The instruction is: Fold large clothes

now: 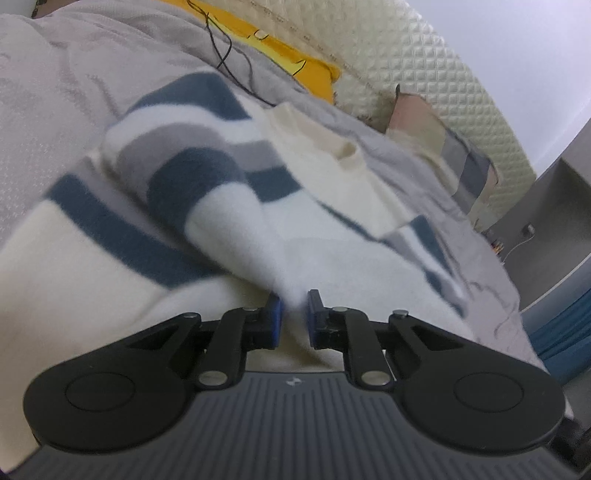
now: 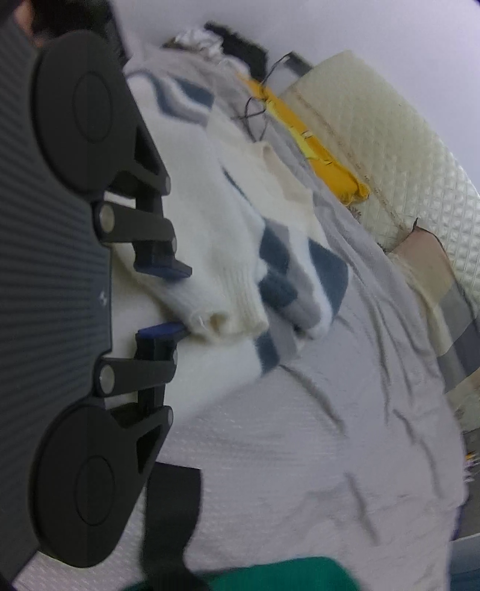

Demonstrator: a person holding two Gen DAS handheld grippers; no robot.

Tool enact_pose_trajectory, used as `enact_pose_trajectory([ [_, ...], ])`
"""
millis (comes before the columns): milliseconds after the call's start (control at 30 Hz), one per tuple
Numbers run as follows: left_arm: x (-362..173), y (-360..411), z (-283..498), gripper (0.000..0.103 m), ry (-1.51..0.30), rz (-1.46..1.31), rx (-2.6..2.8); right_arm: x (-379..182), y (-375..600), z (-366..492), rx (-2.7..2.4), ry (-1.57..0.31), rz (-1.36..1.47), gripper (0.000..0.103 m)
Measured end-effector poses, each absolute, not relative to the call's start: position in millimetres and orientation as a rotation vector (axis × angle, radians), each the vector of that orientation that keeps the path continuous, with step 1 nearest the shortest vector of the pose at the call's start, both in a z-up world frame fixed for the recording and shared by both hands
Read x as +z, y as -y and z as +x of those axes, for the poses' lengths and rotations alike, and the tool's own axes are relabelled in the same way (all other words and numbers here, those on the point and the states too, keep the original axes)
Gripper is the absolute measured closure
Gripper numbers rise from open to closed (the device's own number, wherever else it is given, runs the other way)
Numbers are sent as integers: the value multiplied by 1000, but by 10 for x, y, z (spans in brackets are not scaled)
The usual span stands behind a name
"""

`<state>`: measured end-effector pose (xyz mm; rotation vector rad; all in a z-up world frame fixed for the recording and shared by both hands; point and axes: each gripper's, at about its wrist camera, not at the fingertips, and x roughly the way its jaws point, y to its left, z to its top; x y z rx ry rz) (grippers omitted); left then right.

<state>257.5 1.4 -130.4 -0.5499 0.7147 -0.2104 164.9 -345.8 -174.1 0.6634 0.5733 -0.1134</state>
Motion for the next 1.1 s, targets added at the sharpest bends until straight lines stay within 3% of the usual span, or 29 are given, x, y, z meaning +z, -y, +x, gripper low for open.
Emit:
enact_pose_trajectory([
  [133, -1345, 63, 2606, 87, -732, -482, -198, -1769, 3432, 1712, -114, -589, 614, 86],
  [400, -1371, 133, 2619, 86, -748, -418, -200, -1902, 3436, 1826, -121, -656, 584, 86],
  [600, -1124, 8, 2310, 57, -702, -428, -141, -1679, 3435, 1621, -93, -627, 578, 82],
  [733, -931, -103, 2007, 57, -704, -400, -119, -1486, 3379, 1345, -80, -590, 520, 66],
  [1033, -588, -505, 1288, 47, -770, -392, -58, -1184, 3398, 717, -74, -573, 464, 62],
  [1100, -583, -607, 1118, 47, -813, -418, -45, -1193, 3423, 607, -67, -588, 474, 53],
])
